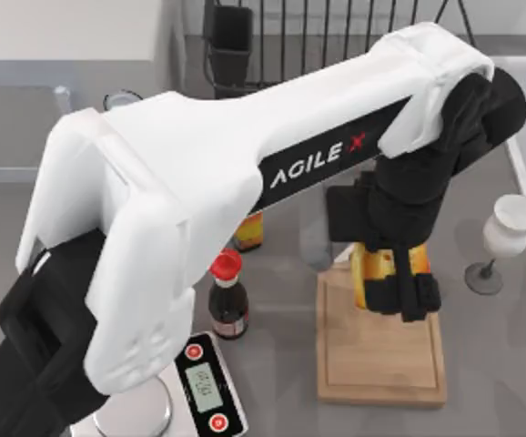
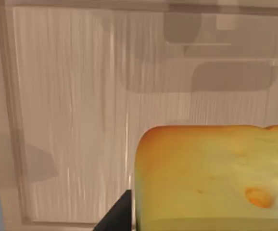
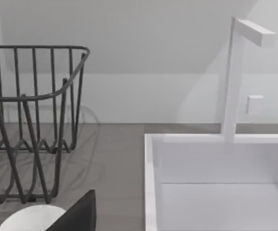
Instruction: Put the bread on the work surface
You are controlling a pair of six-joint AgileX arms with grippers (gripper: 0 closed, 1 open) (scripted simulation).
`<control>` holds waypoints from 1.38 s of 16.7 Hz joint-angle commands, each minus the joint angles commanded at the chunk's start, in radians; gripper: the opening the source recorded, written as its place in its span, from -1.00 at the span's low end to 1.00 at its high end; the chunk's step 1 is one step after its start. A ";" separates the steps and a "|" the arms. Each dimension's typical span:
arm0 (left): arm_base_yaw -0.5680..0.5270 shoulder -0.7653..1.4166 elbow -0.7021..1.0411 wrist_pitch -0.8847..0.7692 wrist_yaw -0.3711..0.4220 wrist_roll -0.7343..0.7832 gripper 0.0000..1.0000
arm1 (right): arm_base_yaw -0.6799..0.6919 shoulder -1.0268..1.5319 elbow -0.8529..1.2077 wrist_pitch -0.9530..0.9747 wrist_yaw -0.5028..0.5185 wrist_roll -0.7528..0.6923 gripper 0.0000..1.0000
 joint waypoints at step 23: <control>-0.007 0.005 -0.148 0.151 0.001 0.000 0.66 | 0.000 0.000 0.000 0.000 0.000 0.000 1.00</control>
